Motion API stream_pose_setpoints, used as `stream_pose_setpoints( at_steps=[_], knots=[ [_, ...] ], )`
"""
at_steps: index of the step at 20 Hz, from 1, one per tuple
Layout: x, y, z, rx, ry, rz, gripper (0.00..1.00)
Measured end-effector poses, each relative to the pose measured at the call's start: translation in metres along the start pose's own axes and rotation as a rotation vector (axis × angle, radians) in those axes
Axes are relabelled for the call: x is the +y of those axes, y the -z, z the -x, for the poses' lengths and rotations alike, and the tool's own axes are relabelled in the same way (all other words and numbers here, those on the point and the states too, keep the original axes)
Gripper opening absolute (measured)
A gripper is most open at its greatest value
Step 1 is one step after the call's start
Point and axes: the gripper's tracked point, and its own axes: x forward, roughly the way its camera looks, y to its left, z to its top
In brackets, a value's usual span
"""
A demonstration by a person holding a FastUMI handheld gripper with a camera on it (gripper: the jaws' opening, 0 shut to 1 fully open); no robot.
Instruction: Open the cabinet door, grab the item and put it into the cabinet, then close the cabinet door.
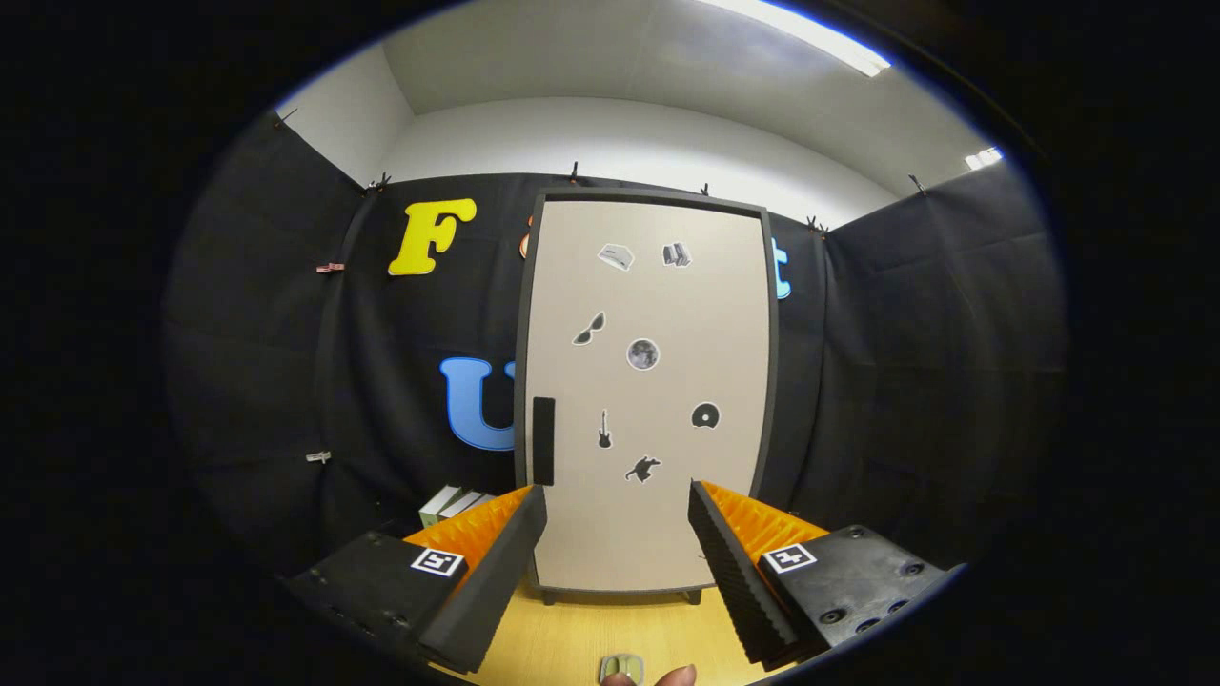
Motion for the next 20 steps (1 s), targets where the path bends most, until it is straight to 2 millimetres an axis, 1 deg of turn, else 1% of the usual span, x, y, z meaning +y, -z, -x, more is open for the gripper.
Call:
stream_pose_setpoints(
  at_steps=[3,6,8,11,13,15,20],
  knots=[
    [0.011,-0.003,-0.019,-0.011,-0.019,-0.001,0.97],
    [0.031,0.003,-0.049,0.000,-0.052,0.000,0.97],
    [0.041,0.008,-0.075,0.005,-0.063,-0.012,0.97],
    [0.055,0.023,-0.120,0.019,-0.071,-0.034,0.98],
    [0.060,0.035,-0.151,0.031,-0.059,-0.022,0.98],
    [0.065,0.047,-0.176,0.041,-0.053,-0.015,0.98],
    [0.067,0.060,-0.221,0.054,-0.036,-0.034,0.98]
  ],
)
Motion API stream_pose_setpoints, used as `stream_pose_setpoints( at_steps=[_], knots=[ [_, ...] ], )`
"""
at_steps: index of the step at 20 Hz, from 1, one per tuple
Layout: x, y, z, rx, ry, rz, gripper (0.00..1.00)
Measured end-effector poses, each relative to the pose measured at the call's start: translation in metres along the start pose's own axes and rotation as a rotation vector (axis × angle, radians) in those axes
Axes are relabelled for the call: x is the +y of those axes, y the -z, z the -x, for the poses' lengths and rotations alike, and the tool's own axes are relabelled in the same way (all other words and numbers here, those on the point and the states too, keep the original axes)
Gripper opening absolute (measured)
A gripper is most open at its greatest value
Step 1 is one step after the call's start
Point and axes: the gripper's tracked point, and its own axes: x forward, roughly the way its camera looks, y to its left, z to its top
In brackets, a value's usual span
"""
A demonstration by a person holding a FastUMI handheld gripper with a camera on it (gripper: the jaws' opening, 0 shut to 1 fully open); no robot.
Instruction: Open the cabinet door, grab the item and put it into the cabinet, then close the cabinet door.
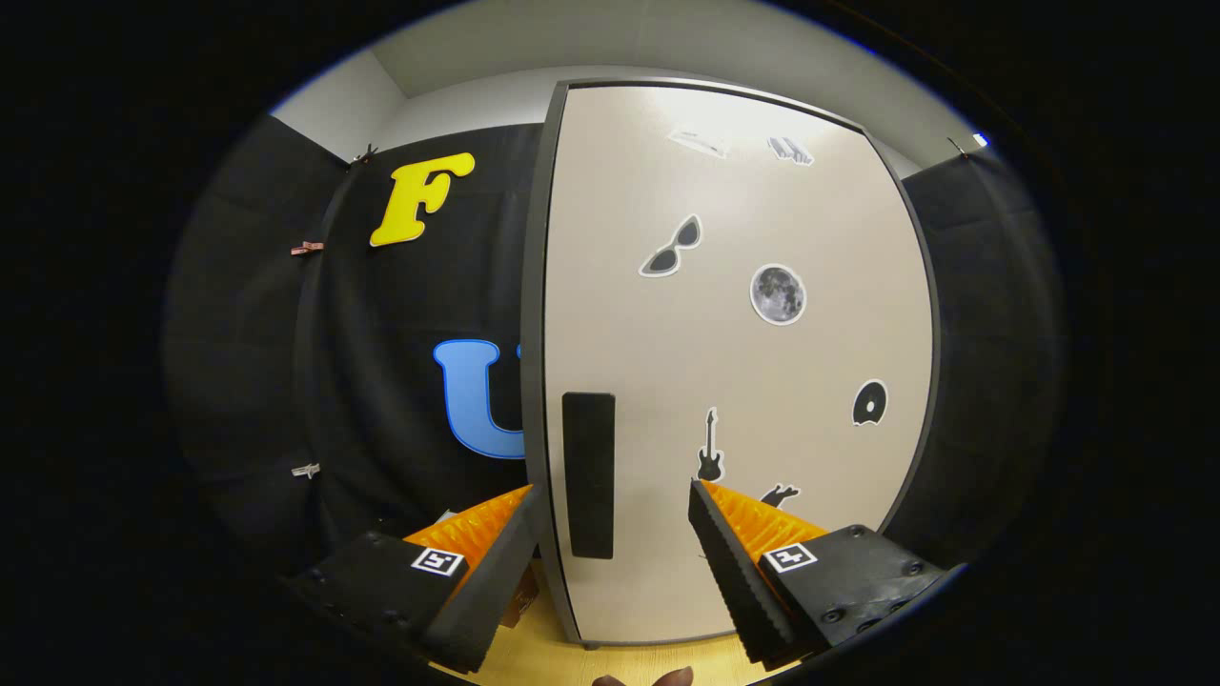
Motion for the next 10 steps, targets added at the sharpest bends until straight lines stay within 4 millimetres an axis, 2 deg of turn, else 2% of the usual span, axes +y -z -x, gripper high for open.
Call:
stream_pose_setpoints(
  at_steps=[5,8,9,10],
  knots=[
    [0.011,0.001,-0.033,-0.014,-0.012,-0.014,0.98],
    [0.015,0.006,-0.043,-0.008,-0.003,-0.027,0.94],
    [0.017,0.006,-0.047,-0.009,-0.004,-0.029,0.90],
    [0.015,0.007,-0.048,-0.010,0.017,-0.023,0.76]
  ],
)
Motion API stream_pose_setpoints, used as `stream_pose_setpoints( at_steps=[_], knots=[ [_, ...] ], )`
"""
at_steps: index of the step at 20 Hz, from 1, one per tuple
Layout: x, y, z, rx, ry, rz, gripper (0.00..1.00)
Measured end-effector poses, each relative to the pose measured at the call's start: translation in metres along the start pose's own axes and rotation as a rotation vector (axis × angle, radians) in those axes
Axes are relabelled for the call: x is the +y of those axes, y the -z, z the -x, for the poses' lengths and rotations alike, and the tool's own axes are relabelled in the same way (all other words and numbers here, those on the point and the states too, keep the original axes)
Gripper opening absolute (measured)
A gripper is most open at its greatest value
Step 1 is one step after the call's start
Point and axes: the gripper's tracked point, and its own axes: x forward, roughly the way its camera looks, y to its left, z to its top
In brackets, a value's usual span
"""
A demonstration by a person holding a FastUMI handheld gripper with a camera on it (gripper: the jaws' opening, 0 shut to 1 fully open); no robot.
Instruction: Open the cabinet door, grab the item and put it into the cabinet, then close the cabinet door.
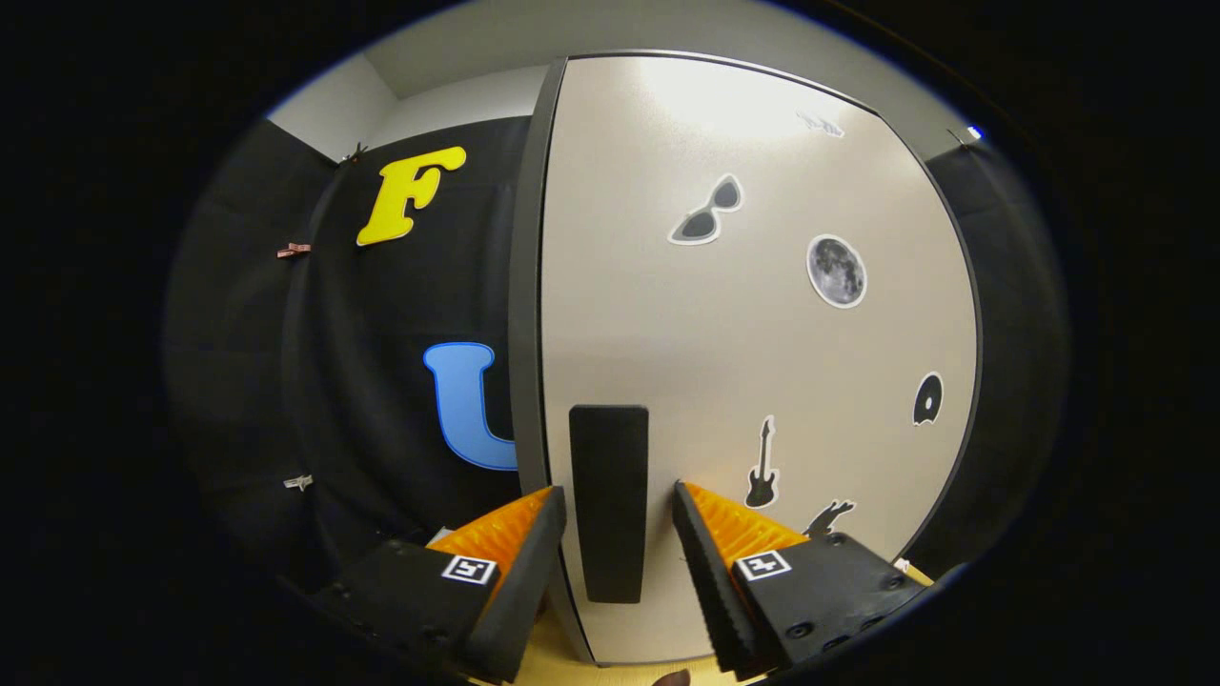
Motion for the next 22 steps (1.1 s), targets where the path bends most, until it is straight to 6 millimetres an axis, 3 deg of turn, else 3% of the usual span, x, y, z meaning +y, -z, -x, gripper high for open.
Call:
stream_pose_setpoints(
  at_steps=[3,4,5,6,10,15,22],
  knots=[
    [-0.003,-0.002,0.001,-0.011,0.038,0.007,0.64],
    [0.001,0.003,-0.001,0.009,0.027,-0.013,0.52],
    [0.000,0.006,-0.003,0.012,0.040,-0.021,0.52],
    [0.000,0.003,-0.002,0.013,0.046,-0.008,0.36],
    [0.000,0.005,0.000,0.041,0.019,0.046,0.19],
    [0.001,0.004,0.012,0.060,-0.009,0.032,0.19],
    [-0.004,-0.001,0.057,0.083,-0.067,0.004,0.19]
  ],
)
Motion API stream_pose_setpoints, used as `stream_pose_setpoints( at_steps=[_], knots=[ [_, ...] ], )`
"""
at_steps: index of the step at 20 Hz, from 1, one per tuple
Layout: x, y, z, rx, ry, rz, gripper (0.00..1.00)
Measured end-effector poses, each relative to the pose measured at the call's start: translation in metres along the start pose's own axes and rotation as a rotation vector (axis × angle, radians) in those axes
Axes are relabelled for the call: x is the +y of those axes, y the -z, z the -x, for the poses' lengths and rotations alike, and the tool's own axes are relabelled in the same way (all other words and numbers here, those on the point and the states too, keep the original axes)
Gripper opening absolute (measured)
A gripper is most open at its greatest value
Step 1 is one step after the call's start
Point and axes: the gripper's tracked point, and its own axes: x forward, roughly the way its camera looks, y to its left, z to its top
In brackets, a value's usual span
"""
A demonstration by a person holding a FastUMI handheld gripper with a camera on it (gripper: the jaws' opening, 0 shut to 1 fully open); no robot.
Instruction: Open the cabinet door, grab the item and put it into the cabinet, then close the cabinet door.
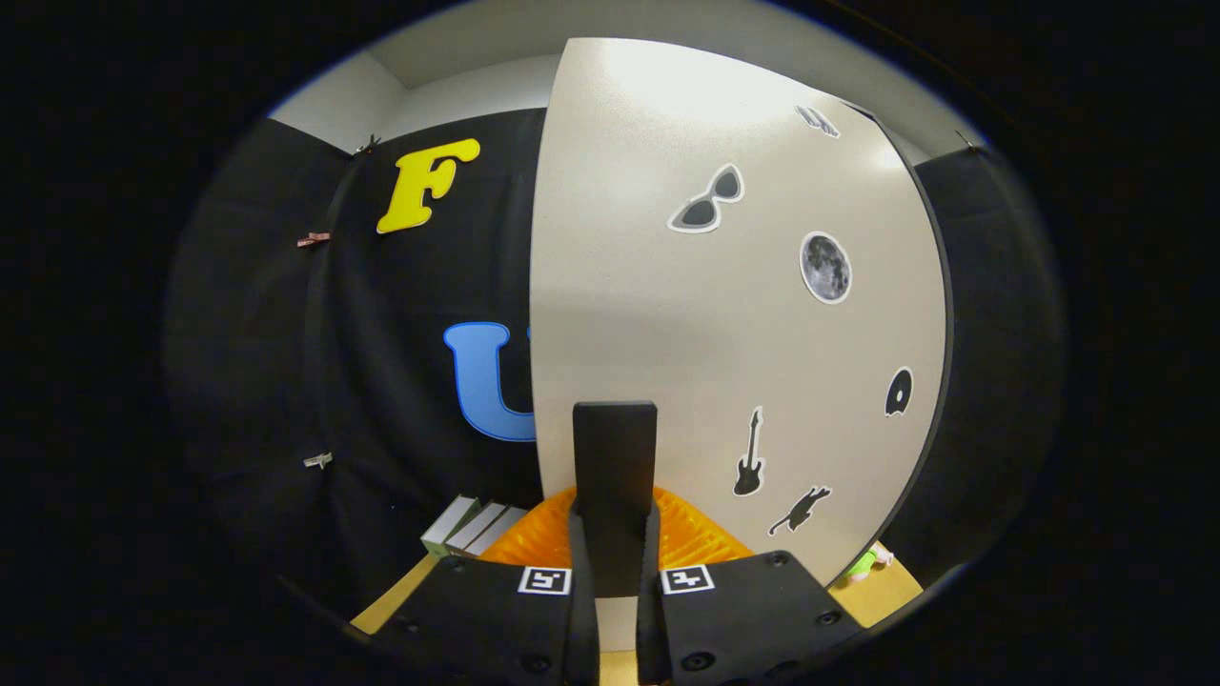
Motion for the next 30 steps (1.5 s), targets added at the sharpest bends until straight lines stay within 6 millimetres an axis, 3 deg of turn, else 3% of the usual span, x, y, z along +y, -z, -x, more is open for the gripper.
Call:
stream_pose_setpoints(
  at_steps=[10,20,30],
  knots=[
    [-0.022,0.002,0.054,0.023,-0.017,-0.017,0.19],
    [-0.069,0.003,0.107,0.022,-0.011,-0.017,0.19],
    [-0.132,0.003,0.158,0.001,0.118,-0.020,0.18]
  ],
)
